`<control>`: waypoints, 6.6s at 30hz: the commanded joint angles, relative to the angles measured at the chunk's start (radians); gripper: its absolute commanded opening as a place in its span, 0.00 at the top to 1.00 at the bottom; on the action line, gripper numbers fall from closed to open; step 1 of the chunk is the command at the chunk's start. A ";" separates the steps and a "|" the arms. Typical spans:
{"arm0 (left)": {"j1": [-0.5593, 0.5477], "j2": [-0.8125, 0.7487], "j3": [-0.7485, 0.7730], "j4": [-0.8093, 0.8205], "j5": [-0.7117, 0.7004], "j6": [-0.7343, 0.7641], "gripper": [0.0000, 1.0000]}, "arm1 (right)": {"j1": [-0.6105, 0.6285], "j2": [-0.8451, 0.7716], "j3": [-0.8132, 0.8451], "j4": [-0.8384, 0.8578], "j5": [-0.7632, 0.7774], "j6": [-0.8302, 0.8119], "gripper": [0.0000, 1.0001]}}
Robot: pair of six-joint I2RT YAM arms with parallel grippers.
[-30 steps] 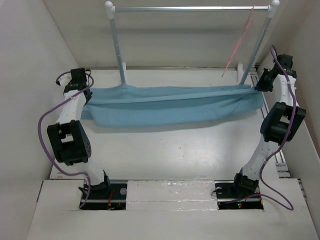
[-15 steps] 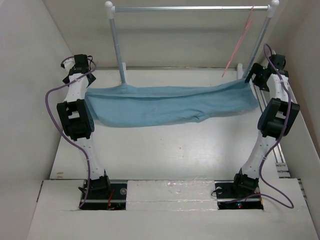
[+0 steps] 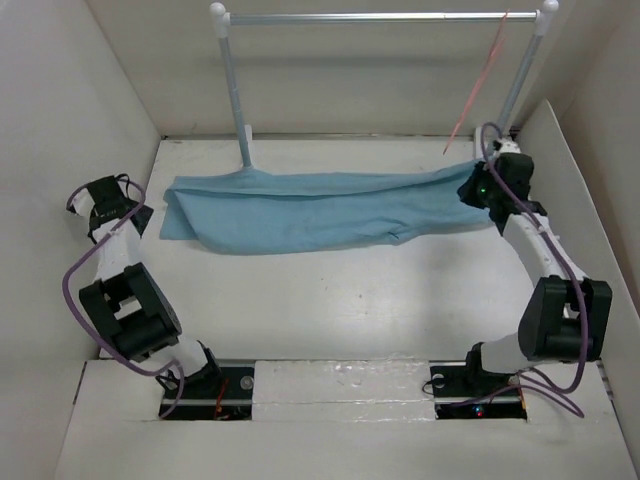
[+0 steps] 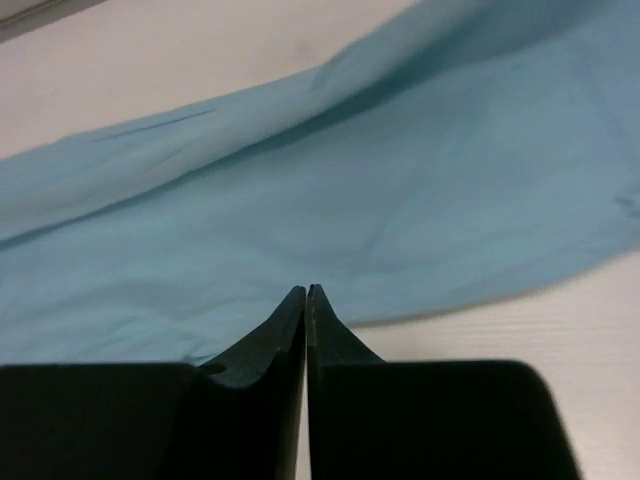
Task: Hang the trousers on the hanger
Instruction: Fold the trousers at the center of the board.
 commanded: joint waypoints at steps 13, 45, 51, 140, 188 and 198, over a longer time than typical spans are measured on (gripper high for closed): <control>0.010 0.247 0.080 0.372 0.435 -0.159 0.16 | 0.566 -0.103 -0.154 0.003 -0.116 -0.195 0.55; -0.044 0.168 0.511 -0.262 0.033 -0.012 1.00 | 0.778 0.034 -0.114 -0.045 -0.191 -0.331 0.55; -0.090 0.161 0.644 -0.397 -0.147 0.095 1.00 | 0.718 0.073 -0.107 -0.014 -0.245 -0.348 0.55; -0.012 0.767 0.601 0.078 0.336 -0.003 0.97 | 0.545 0.041 -0.141 0.005 -0.316 -0.222 0.82; -0.012 0.192 0.143 -0.217 -0.187 -0.014 0.28 | 0.451 -0.017 -0.153 0.018 -0.382 -0.273 0.55; -0.012 -0.031 -0.049 -0.152 -0.089 -0.035 0.28 | 0.019 -0.054 -0.278 0.214 -0.475 0.148 0.23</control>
